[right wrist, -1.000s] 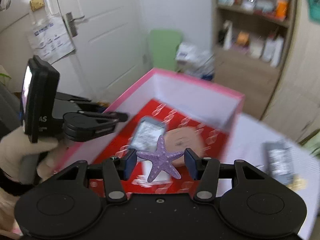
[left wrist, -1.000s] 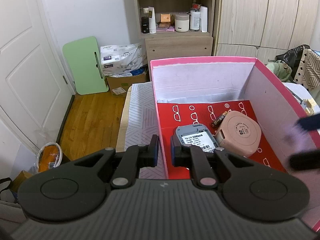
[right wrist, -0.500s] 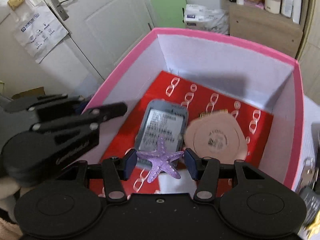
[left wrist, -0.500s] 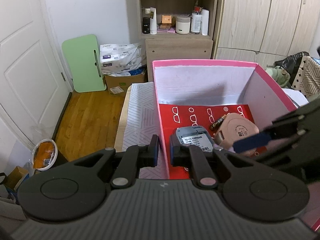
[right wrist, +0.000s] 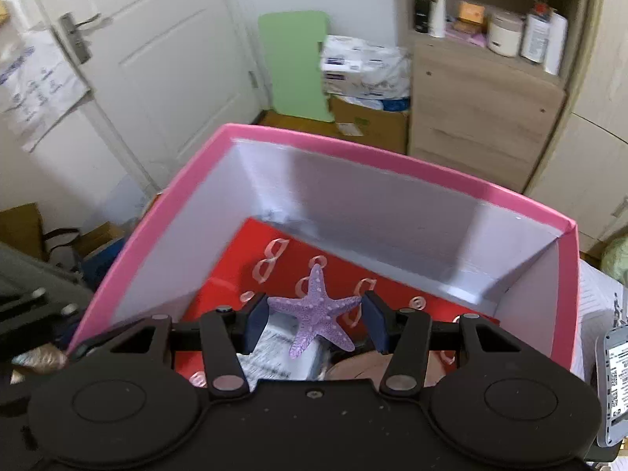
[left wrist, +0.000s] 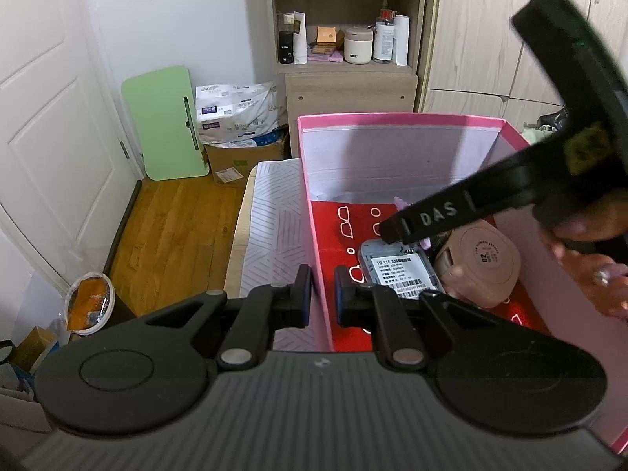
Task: Organize rigid objects
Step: 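Carry the purple starfish into the box and release it, then return the right gripper to the table and grasp the second AA battery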
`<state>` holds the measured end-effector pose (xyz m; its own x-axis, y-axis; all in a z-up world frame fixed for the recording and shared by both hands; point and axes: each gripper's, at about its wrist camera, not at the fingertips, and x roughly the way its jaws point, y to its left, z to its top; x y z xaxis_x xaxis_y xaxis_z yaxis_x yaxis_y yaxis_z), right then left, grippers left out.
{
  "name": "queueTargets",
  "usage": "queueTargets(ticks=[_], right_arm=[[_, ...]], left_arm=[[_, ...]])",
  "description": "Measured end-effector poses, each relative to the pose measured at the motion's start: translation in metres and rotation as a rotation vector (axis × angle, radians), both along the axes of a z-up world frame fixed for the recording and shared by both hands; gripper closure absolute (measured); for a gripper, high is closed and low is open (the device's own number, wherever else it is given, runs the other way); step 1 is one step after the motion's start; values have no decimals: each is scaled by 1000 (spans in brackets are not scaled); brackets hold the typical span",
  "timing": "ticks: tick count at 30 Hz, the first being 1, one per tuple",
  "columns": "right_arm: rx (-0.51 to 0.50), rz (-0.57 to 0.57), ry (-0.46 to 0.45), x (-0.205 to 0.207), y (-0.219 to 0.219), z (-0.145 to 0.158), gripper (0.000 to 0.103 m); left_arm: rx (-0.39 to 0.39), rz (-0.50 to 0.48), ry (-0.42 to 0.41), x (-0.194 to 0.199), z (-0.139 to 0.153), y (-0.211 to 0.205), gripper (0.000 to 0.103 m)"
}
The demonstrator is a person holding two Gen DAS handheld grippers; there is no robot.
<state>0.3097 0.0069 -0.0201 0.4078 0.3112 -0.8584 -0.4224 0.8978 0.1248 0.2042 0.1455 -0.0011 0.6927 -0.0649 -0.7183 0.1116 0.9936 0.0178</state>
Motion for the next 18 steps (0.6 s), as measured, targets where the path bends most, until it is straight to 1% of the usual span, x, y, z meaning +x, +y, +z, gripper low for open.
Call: queueTargets(ticks=[2,4,6,8,13,16,18], right_arm=[[-26,-16,11,4,0,-2,45],[-34,-12,2,2,0,1,44],[-44,-8,-20,-5,-1,7,43],[-42,1,-54,-15,-5,20,43],[105,26,-112,-58,-42,73,43],[167,16,-130,-87,-72,98,43],[183,-2,-130,-103,-92,107,42]], left_arm=[[-6,2,0,0,0,1,92],[2,-1,0,0,-1,0,92],[5,-2,0,1,-1,0,92],[8,-3,0,0,-1,0,92],[11,-5,0,0,-1,1,92],[14,-7,-1,0,-2,0,92],[21,-9,0,0,-2,0,92]])
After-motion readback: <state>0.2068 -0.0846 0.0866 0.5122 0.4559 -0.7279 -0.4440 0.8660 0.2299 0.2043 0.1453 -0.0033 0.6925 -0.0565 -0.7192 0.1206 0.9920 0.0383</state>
